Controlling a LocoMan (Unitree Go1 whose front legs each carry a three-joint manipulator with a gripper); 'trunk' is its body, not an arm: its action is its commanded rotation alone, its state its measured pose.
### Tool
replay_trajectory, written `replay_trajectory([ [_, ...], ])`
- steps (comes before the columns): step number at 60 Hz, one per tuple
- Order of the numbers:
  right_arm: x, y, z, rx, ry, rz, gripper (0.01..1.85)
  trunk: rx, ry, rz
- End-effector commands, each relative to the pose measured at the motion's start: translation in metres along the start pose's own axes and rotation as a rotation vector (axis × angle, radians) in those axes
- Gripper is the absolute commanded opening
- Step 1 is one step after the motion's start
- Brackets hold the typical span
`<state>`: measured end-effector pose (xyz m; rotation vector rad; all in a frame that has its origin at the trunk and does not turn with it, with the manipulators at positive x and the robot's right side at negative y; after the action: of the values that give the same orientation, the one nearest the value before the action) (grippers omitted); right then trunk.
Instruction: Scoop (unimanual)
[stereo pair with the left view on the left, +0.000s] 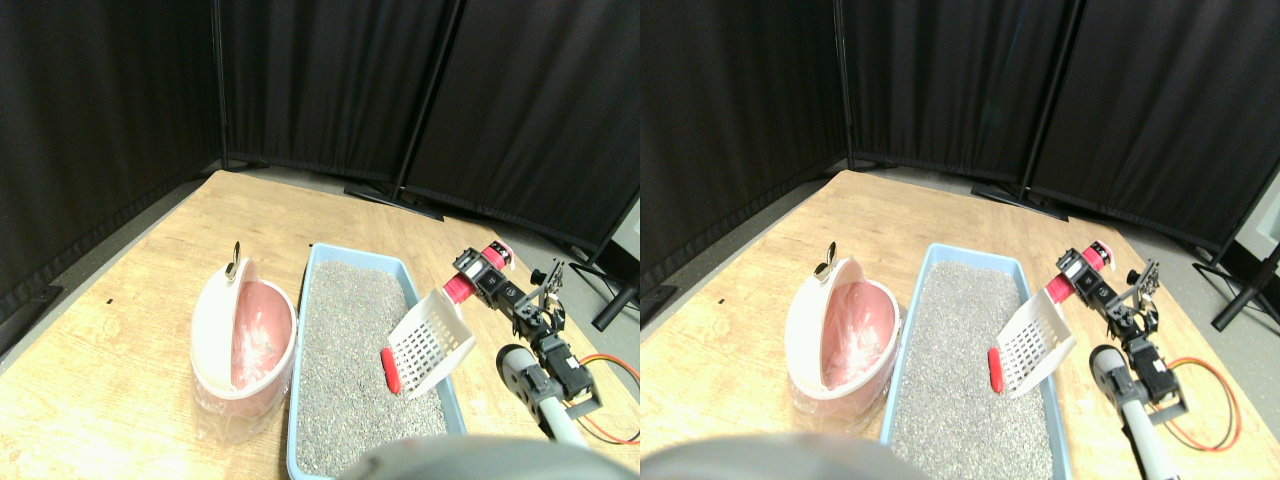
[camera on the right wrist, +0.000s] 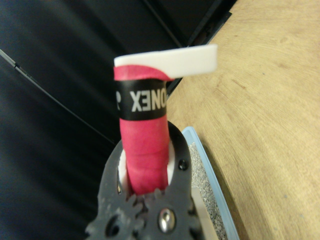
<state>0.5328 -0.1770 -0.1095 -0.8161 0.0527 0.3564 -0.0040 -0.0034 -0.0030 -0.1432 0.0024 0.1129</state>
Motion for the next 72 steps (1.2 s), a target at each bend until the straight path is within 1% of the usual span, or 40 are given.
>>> replay_trajectory([
  [1, 0.0, 0.026, -0.015, 0.019, 0.058, 0.069, 0.05, -0.019, 0.034, 0.033],
  [3, 0.0, 0.038, -0.021, 0.093, 0.072, 0.096, 0.05, -0.022, 0.035, 0.037],
  [5, 0.0, 0.048, -0.025, 0.076, 0.073, 0.118, 0.05, -0.025, 0.037, 0.042],
  [6, 0.0, 0.055, -0.027, 0.113, 0.071, 0.137, 0.05, -0.025, 0.037, 0.044],
  [7, 0.0, 0.058, -0.029, 0.145, 0.07, 0.149, 0.05, -0.026, 0.037, 0.046],
  [8, 0.0, 0.058, -0.029, 0.145, 0.07, 0.149, 0.05, -0.025, 0.037, 0.047],
  [9, -0.001, 0.07, -0.031, 0.17, 0.091, 0.165, 0.05, -0.026, 0.036, 0.048],
  [12, -0.003, 0.076, -0.03, 0.173, 0.1, 0.179, 0.05, -0.028, 0.035, 0.049],
  [14, -0.006, 0.088, -0.026, 0.142, 0.09, 0.205, 0.05, -0.031, 0.036, 0.049],
  [16, -0.006, 0.091, -0.024, 0.136, 0.098, 0.209, 0.05, -0.033, 0.038, 0.05],
  [20, -0.007, 0.099, -0.017, 0.162, 0.068, 0.229, 0.05, -0.034, 0.038, 0.05],
  [23, -0.006, 0.103, -0.013, 0.193, 0.078, 0.238, 0.05, -0.037, 0.038, 0.05],
  [24, -0.005, 0.105, -0.012, 0.194, 0.065, 0.245, 0.05, -0.038, 0.039, 0.05],
  [27, -0.004, 0.106, -0.01, 0.202, 0.053, 0.25, 0.05, -0.042, 0.04, 0.052],
  [30, -0.004, 0.107, -0.007, 0.226, 0.061, 0.242, 0.05, -0.042, 0.04, 0.053],
  [31, -0.004, 0.107, -0.006, 0.256, 0.072, 0.234, 0.05, -0.042, 0.04, 0.053],
  [34, -0.002, 0.106, -0.007, 0.289, 0.084, 0.222, 0.05, -0.042, 0.038, 0.052],
  [35, -0.002, 0.106, -0.008, 0.295, 0.079, 0.221, 0.05, -0.042, 0.038, 0.052],
  [36, 0.0, 0.105, -0.01, 0.304, 0.059, 0.221, 0.05, -0.042, 0.037, 0.051],
  [38, 0.001, 0.104, -0.011, 0.306, 0.055, 0.218, 0.05, -0.044, 0.038, 0.05],
  [39, 0.001, 0.103, -0.011, 0.306, 0.055, 0.209, 0.05, -0.044, 0.038, 0.05],
  [41, 0.002, 0.098, -0.014, 0.357, 0.045, 0.192, 0.09, -0.044, 0.038, 0.049],
  [42, 0.002, 0.097, -0.013, 0.356, 0.053, 0.182, 0.06, -0.044, 0.038, 0.049],
  [44, 0.001, 0.091, -0.012, 0.383, 0.1, 0.133, 0.05, -0.044, 0.038, 0.049],
  [48, 0.002, 0.085, -0.012, 0.401, 0.082, 0.131, 0.05, -0.044, 0.034, 0.048],
  [50, 0.003, 0.081, -0.012, 0.415, 0.087, 0.112, 0.05, -0.042, 0.033, 0.047],
  [52, 0.004, 0.078, -0.014, 0.474, 0.091, 0.084, 0.05, -0.043, 0.032, 0.046],
  [54, 0.006, 0.075, -0.018, 0.533, 0.102, 0.079, 0.05, -0.042, 0.032, 0.045],
  [56, 0.007, 0.075, -0.019, 0.55, 0.104, 0.075, 0.05, -0.043, 0.033, 0.046],
  [59, 0.006, 0.073, -0.022, 0.63, 0.122, 0.039, 0.05, -0.045, 0.034, 0.047],
  [63, 0.007, 0.072, -0.026, 0.631, 0.122, 0.043, 0.05, -0.046, 0.035, 0.049],
  [66, 0.008, 0.072, -0.033, 0.718, 0.129, 0.024, 0.05, -0.046, 0.038, 0.051],
  [69, 0.007, 0.072, -0.035, 0.742, 0.134, 0.014, 0.05, -0.046, 0.039, 0.051],
  [72, 0.008, 0.071, -0.038, 0.811, 0.11, 0.013, 0.05, -0.048, 0.038, 0.052],
])
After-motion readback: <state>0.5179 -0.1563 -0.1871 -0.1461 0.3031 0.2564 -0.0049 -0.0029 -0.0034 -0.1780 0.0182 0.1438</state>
